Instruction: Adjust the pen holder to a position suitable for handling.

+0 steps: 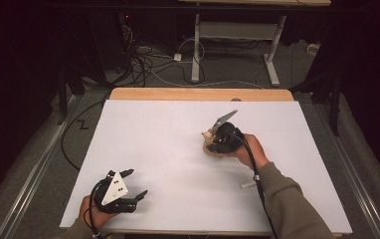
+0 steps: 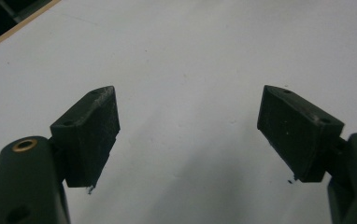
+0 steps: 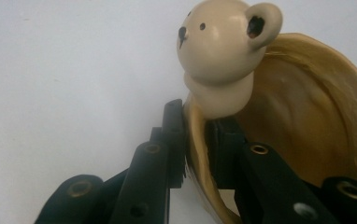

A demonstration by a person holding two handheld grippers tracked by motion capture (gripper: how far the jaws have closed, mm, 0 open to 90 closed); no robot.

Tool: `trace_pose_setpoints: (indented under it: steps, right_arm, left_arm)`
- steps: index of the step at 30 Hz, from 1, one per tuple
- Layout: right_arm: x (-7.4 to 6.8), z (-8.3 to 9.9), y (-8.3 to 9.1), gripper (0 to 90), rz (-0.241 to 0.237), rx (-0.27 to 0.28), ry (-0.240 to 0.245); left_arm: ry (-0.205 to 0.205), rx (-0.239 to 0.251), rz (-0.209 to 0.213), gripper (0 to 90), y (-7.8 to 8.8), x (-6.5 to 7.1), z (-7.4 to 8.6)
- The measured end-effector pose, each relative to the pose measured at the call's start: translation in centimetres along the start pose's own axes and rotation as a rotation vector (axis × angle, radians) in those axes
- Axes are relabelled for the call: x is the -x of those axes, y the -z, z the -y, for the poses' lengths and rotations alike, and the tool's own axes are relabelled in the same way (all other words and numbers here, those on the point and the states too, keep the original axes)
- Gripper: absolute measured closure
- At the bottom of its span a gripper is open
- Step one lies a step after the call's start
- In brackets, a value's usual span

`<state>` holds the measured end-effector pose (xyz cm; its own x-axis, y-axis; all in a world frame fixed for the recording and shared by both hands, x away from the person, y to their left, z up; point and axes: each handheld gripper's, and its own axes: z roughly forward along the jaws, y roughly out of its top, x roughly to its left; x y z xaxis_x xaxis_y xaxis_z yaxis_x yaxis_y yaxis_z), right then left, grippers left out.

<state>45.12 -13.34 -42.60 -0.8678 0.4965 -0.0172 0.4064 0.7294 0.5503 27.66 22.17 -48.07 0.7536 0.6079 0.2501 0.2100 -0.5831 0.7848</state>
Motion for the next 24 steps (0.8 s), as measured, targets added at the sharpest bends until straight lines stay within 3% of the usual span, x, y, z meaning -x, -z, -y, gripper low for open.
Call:
trace_pose_setpoints:
  steps: [7, 15, 17, 24]
  right_arm:
    - [-2.4, -0.6, -0.5, 79.3, -0.027, 0.007, 0.021]
    - [-3.2, -0.7, -0.7, 79.2, -0.068, 0.015, 0.030]
    - [-3.4, -0.8, -0.8, 79.1, -0.057, 0.014, 0.050]
    - [-3.4, -0.5, -0.5, 75.8, -0.047, 0.027, 0.047]
  left_arm:
    - [-0.003, -0.002, 0.002, 20.3, 0.0, 0.0, 0.0]
    - [-0.006, -0.007, 0.006, 20.9, -0.1, 0.0, 0.0]
    - [-0.004, -0.009, 0.007, 20.9, -0.1, 0.0, 0.0]
    - [-0.006, -0.015, 0.005, 20.9, -0.2, 0.0, 0.0]
